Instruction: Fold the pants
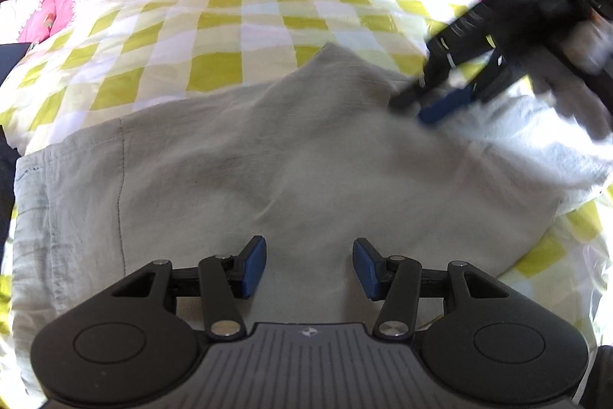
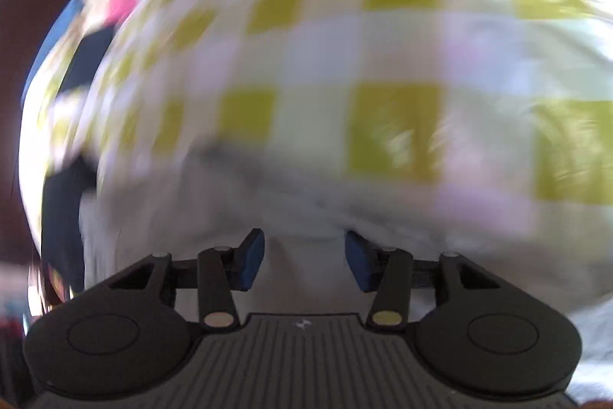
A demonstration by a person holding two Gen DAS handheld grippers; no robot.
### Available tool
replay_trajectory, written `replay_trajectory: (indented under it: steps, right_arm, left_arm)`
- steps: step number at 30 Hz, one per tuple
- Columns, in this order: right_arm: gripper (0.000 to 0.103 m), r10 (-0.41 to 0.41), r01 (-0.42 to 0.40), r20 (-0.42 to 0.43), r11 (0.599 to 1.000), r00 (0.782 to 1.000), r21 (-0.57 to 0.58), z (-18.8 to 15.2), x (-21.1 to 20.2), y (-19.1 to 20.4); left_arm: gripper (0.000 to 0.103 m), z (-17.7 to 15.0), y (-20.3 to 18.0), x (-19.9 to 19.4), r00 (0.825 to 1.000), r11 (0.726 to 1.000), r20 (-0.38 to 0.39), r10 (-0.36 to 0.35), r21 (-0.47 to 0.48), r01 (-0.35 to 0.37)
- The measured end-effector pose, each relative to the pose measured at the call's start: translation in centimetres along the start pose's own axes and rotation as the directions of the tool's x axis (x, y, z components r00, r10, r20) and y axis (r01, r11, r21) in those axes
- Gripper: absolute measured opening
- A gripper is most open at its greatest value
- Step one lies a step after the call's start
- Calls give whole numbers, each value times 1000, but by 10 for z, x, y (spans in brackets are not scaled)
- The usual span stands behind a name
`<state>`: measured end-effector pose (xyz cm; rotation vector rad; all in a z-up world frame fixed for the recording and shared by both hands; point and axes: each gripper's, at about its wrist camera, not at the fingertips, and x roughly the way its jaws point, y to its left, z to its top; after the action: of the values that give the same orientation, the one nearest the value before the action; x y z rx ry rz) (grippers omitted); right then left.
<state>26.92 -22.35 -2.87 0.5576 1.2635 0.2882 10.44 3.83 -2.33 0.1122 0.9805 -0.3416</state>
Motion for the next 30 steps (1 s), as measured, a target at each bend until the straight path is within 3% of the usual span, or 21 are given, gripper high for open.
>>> replay_trajectory:
  steps: [2,4,10,17,22,30]
  right_arm:
    - [47,-95,94,84,996,992,8,8,-16,0]
    - [47,-73,76,112,997,991,-28,3,-33,9]
    - [47,-57,63,48,987,997,-146,-57,-47,27]
    - [45,-199,200,68,979,978,-22,-76,-42,-37]
    - [42,-228,221,132,973,965,63,-71,-69,-77]
    - [36,-206,186,198,976,958,115,-81,-104,-119]
  left_arm:
    - [63,2,-1,1,1000,1000,-17,10,-4,-11]
    - [63,7,-3,2,999,1000,-25,24,-16,-24]
    - [63,29,-15,7,998,995,-27,61,-73,-63]
    - [63,47,-44,25,997,999,-62,44,0,-44]
    - [63,52,-59,40,993,999,-115,39,9,-38]
    - [63,64,-85,50,988,994,-143,58,103,-44]
